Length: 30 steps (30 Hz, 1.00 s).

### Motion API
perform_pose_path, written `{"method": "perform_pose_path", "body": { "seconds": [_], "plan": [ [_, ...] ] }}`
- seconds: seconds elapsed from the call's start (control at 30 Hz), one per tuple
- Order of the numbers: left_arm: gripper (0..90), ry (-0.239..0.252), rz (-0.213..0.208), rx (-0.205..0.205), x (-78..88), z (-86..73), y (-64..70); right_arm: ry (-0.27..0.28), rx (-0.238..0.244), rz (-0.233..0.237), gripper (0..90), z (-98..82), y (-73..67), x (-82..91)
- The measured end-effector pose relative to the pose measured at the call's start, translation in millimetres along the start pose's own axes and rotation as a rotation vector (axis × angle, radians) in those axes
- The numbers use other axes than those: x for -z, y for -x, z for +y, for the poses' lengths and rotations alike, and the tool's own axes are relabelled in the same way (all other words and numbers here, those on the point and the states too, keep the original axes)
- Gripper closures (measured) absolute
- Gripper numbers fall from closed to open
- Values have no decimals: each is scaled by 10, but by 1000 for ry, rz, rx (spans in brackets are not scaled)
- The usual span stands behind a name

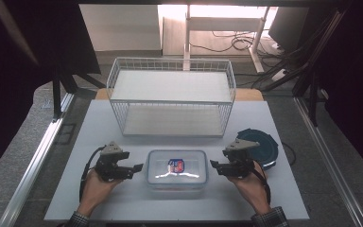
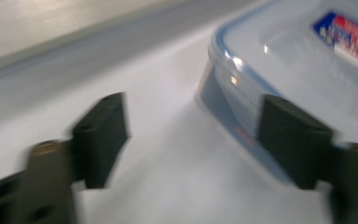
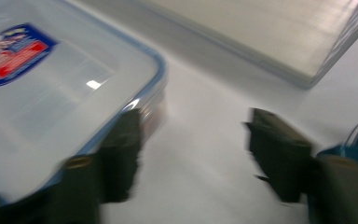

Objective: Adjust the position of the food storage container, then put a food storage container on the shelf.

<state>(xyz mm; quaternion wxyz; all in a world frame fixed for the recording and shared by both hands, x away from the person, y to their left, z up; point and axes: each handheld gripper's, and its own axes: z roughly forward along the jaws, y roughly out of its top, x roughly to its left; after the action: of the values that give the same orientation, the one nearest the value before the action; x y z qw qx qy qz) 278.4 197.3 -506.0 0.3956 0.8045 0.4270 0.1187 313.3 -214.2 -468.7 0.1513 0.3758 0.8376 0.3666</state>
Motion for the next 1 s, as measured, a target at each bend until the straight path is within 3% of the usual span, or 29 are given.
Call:
{"method": "perform_pose_path", "body": {
  "seconds": [0.03, 0.1, 0.17, 0.37, 0.5, 0.6, 0.7, 0.77, 0.83, 1.0],
  "plan": [
    [102, -8, 20, -8, 2, -3, 23, 12, 1, 5, 208, -25, -5, 25],
    [59, -12, 11, -6, 5, 9, 40, 32, 9, 22, 97, -69, -19, 71],
    [57, -9, -5, 5, 9, 23, 41, 35, 14, 31, 82, -72, -20, 86],
    [21, 9, -1, -6, 25, 21, 8, 83, 5, 75, 44, -59, -11, 118],
    [15, 35, -52, -1, 51, 52, 31, 80, 27, 99, 22, -52, -50, 90],
    [16, 23, -98, -20, 34, 102, 126, 89, 30, 134, 0, -37, -91, 56],
    [21, -20, -118, -36, -20, 150, 235, 57, 18, 161, 0, -19, -130, 10],
    [25, -44, -131, -22, -69, 179, 282, 36, 9, 168, 0, -10, -164, -22],
    [21, -58, -154, -14, -118, 202, 310, 16, -6, 160, 0, -5, -195, -54],
    [11, -66, -210, 4, -227, 259, 313, -44, -31, 198, 11, 31, -231, -151]
  ]
}}
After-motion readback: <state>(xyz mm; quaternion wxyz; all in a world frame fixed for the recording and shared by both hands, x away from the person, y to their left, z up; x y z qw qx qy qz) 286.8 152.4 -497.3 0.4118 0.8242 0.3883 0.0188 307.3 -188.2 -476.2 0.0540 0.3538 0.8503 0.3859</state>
